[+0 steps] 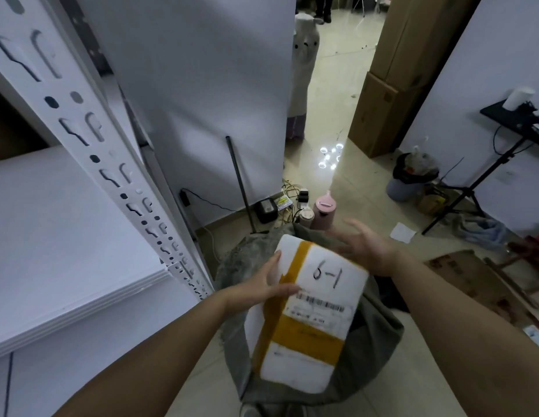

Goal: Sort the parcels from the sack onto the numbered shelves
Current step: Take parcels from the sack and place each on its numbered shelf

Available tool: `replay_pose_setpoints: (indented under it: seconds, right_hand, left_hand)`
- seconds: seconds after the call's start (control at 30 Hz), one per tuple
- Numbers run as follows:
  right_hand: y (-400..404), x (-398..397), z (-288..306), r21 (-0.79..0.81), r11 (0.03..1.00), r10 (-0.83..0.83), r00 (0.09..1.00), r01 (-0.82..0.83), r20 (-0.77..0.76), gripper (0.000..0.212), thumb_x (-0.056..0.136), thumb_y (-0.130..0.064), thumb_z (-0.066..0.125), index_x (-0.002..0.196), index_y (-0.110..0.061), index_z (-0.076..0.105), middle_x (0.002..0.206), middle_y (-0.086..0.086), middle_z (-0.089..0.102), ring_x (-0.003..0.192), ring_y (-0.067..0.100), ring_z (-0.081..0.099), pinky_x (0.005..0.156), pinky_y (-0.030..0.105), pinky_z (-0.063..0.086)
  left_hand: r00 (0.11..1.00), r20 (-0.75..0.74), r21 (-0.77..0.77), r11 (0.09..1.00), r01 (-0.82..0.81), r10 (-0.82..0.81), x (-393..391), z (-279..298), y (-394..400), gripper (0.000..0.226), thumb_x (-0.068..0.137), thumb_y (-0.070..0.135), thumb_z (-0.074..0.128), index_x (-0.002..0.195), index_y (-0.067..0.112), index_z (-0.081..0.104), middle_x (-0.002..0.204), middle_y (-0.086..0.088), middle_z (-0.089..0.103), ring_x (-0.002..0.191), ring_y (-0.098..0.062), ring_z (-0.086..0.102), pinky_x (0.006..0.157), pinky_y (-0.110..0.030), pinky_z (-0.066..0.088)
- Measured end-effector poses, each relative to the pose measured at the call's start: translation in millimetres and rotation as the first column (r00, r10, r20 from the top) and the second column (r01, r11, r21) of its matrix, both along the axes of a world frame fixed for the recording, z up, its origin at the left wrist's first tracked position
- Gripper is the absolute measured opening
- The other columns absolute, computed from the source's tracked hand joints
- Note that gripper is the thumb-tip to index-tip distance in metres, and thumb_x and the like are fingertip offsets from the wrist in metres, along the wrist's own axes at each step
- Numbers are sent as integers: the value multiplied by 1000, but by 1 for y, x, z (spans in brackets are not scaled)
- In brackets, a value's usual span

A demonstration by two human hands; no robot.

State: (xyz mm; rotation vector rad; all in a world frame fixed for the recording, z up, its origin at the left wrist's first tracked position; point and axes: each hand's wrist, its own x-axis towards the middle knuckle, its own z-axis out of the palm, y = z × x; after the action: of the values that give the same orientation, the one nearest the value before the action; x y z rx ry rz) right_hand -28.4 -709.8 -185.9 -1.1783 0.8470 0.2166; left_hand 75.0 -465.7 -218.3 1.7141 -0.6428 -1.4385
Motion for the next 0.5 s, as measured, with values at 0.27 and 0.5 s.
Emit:
replay_pose_setpoints:
  seconds: [0.27,0.5]
  right_hand:
    - [38,-8,-33,119,926,-370,924,358,99,47,91,-46,45,96,-7,71,89,17,68,77,31,66,73,35,49]
    - [36,0,-123,-209,890,-421,906,405,-40,130,31,-98,58,128,-12,52,118,16,65,103,34,65,94,54,51]
  left_hand:
    - [857,-332,61,915,-398,394,-16,-18,-5,98,63,75,65,144,30,33,139,0,51,131,-25,44,102,-45,42]
    - [727,-384,164,817,-553,570,-23,1,-15,37,95,42,48,108,11,64,92,-10,75,85,-24,70,78,-37,56]
